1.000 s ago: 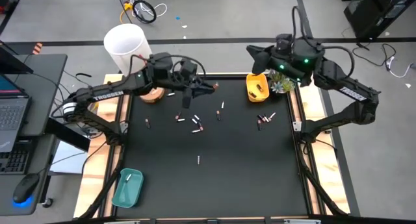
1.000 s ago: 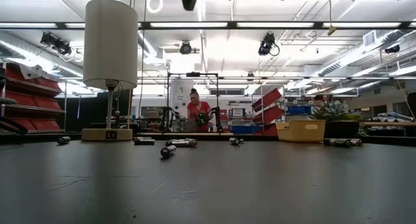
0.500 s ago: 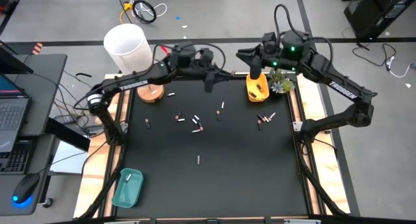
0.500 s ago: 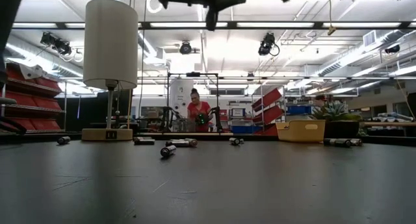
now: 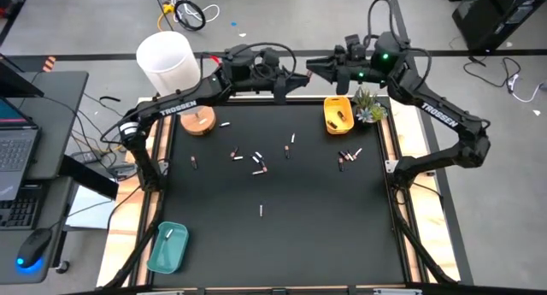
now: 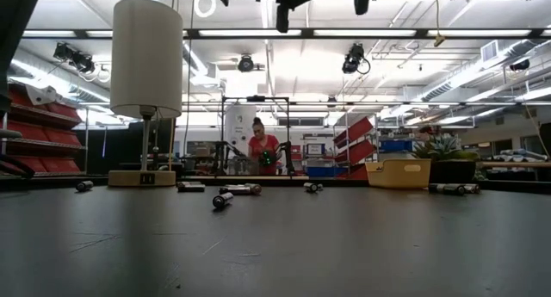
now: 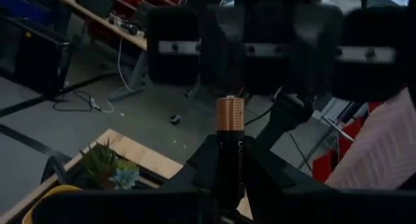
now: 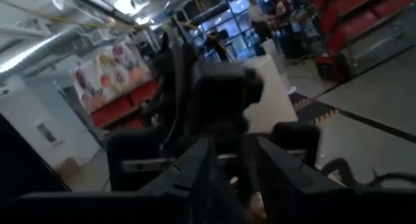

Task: Sort batteries
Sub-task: Put the black battery into the yellow bin

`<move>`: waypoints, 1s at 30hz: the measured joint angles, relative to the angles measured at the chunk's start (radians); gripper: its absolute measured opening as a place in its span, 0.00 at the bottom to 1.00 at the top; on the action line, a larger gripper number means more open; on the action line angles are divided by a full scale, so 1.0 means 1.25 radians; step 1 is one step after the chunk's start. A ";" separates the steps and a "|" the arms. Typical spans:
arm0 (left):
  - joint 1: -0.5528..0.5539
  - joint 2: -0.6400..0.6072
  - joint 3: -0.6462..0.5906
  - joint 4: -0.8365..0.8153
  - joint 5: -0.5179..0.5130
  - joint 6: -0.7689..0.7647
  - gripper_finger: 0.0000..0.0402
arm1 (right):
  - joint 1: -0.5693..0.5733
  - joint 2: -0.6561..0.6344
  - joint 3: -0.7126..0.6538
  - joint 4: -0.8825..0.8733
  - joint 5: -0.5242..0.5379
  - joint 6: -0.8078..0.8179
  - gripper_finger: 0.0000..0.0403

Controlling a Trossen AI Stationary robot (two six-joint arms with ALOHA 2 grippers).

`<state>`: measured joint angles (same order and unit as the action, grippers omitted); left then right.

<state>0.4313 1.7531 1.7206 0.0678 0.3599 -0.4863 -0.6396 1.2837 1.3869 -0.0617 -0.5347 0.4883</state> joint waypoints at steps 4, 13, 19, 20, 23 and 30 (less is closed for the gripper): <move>-0.001 0.002 -0.001 0.023 0.007 0.007 0.14 | 0.029 0.006 -0.001 0.015 0.049 0.020 0.26; 0.006 0.000 -0.001 0.067 0.070 0.002 0.14 | 0.051 0.006 -0.001 0.007 0.172 0.040 0.25; 0.019 -0.001 -0.001 0.081 0.100 -0.018 0.14 | 0.041 0.007 -0.001 0.019 0.162 0.065 0.25; 0.021 -0.001 -0.001 0.083 0.102 -0.018 0.14 | 0.041 0.007 -0.001 0.018 0.153 0.068 0.25; 0.026 -0.002 -0.002 0.092 0.105 -0.018 0.14 | 0.055 0.012 -0.001 0.012 0.148 0.069 0.25; 0.027 -0.003 -0.002 0.091 0.107 -0.021 0.14 | 0.071 0.031 -0.001 0.025 0.171 0.060 0.24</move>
<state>0.4655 1.7489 1.7184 0.1822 0.4941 -0.5120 -0.5510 1.3220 1.3857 -0.0306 -0.3211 0.5631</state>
